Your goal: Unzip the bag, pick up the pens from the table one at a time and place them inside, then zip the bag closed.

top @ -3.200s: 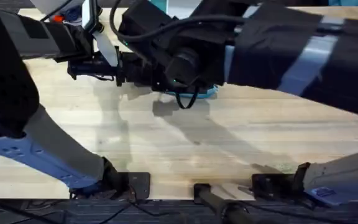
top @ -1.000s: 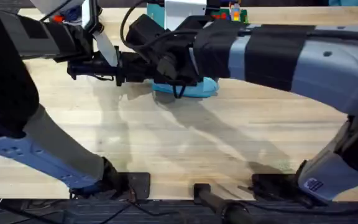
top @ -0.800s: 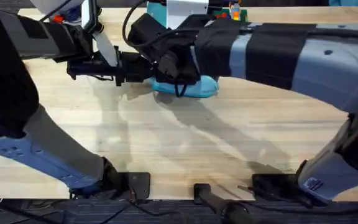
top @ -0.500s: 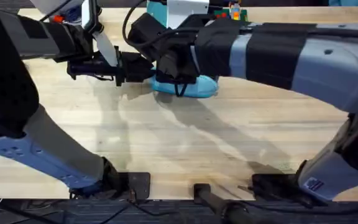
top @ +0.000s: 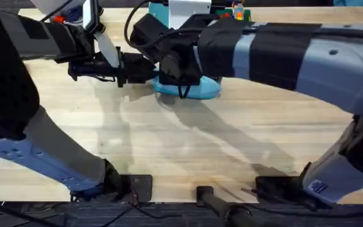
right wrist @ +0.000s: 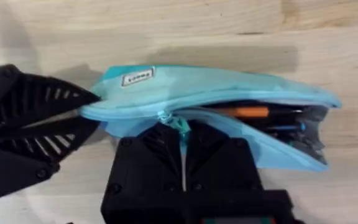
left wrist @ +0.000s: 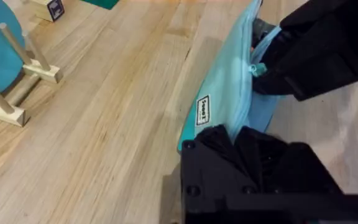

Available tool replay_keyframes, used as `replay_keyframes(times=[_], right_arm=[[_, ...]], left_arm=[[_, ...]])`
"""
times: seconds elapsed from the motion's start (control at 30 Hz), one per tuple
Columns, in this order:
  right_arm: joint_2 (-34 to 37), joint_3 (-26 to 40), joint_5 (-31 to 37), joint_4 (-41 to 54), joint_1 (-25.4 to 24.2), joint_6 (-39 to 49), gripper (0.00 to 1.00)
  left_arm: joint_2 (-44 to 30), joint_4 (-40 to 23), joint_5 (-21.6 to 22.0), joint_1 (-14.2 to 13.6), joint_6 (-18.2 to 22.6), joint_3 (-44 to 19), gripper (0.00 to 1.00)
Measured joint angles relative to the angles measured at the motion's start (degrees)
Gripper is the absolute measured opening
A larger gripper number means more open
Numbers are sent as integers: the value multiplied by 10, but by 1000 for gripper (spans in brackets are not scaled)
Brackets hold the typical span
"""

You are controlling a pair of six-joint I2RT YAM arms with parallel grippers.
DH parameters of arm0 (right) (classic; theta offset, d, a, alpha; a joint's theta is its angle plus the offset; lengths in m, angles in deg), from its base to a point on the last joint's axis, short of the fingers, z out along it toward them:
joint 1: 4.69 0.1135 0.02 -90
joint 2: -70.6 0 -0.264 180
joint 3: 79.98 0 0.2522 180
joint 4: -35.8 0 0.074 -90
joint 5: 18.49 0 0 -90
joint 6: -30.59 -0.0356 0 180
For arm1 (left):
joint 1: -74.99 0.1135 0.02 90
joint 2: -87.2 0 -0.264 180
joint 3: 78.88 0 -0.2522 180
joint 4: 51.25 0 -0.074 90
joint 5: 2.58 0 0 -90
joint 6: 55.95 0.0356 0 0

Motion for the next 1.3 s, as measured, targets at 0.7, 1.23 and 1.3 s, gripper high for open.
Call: replay_keyframes(times=[0.7, 1.23, 1.3], right_arm=[[0, 93, -18, 106, 0, 100, 31], [1, 147, -81, 165, -6, 136, 31], [1, 147, -90, 165, -10, 139, 31]], left_arm=[[0, 0, -5, 0, 0, 0, 38], [0, -4, -11, -2, 0, 0, 39], [0, -4, -11, -2, 0, 0, 39]])
